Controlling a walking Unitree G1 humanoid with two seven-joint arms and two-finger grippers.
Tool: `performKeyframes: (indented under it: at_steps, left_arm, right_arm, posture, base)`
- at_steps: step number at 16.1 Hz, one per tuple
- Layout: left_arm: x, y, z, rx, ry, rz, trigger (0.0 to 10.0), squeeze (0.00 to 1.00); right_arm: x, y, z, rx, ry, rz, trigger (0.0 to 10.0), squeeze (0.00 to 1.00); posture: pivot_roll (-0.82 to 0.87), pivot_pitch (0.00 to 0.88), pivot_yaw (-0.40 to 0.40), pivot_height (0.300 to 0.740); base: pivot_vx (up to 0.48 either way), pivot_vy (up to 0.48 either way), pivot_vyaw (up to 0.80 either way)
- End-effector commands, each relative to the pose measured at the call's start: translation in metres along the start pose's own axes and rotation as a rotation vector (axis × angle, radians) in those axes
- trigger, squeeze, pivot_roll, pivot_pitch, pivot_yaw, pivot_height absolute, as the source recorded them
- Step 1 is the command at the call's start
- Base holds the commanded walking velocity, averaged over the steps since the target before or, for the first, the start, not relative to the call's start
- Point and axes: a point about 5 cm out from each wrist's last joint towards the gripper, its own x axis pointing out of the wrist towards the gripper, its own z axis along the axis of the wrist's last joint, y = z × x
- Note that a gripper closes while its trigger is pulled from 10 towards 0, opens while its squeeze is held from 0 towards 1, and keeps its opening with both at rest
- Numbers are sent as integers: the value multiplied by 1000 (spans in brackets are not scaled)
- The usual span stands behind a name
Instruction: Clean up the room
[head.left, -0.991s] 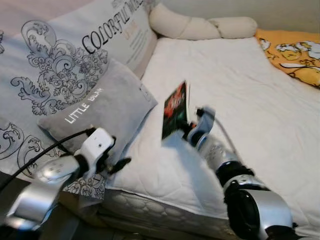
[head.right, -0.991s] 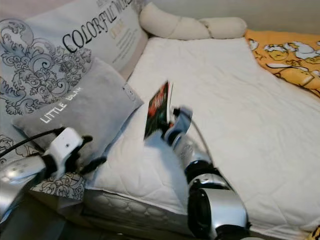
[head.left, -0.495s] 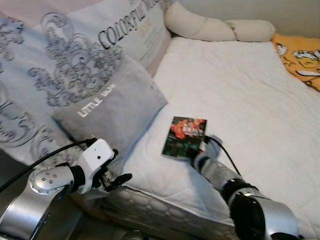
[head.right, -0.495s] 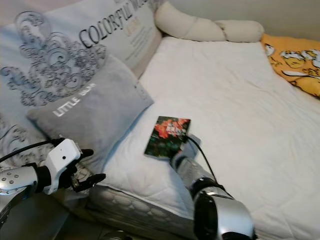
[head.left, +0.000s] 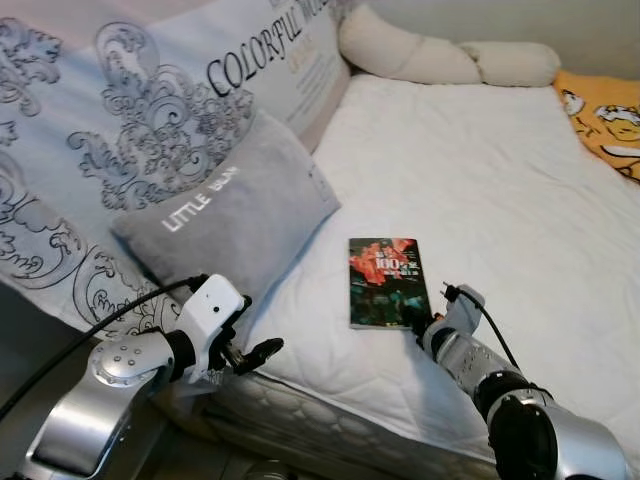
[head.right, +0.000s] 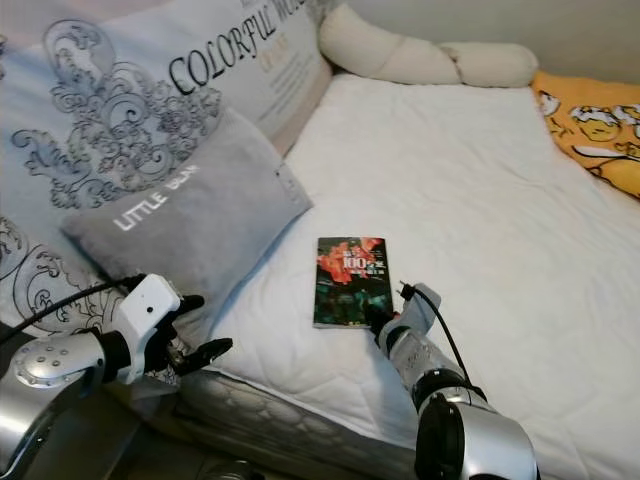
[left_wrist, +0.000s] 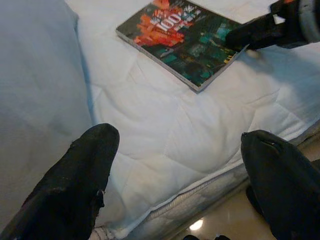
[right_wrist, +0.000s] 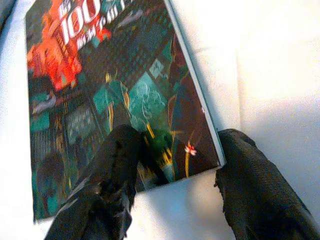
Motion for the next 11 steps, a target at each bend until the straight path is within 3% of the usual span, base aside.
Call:
performKeyframes:
  at_steps: [1, 4, 6, 9, 11]
  left_arm:
    - [4, 3, -6, -10, 2, 37, 10000, 224]
    - [11, 12, -12, -79, -43, 186, 10000, 224]
    - [16, 13, -11, -90, -77, 237, 10000, 224]
    - [25, 19, -8, -138, -126, 280, 10000, 231]
    - [39, 21, 0, -108, -138, 269, 10000, 227]
  right_arm:
    - [-1, -2, -10, -54, 44, 38, 10000, 1000]
    - [-5, -11, -5, 24, 0, 109, 10000, 1000]
    - [-8, -10, 2, 26, -26, 221, 10000, 1000]
    - [-12, -3, 12, -86, -80, 306, 10000, 1000]
    - [-18, 2, 33, -165, -193, 320, 10000, 1000]
  posture:
    - [182, 0, 7, 740]
    - [122, 0, 9, 740]
    - [104, 0, 9, 740]
    - [21, 0, 61, 740]
    - [4, 0, 73, 740]
  base:
    - [0, 0, 0]
    - [0, 0, 0]
    - [0, 0, 0]
    - [0, 0, 0]
    - [0, 0, 0]
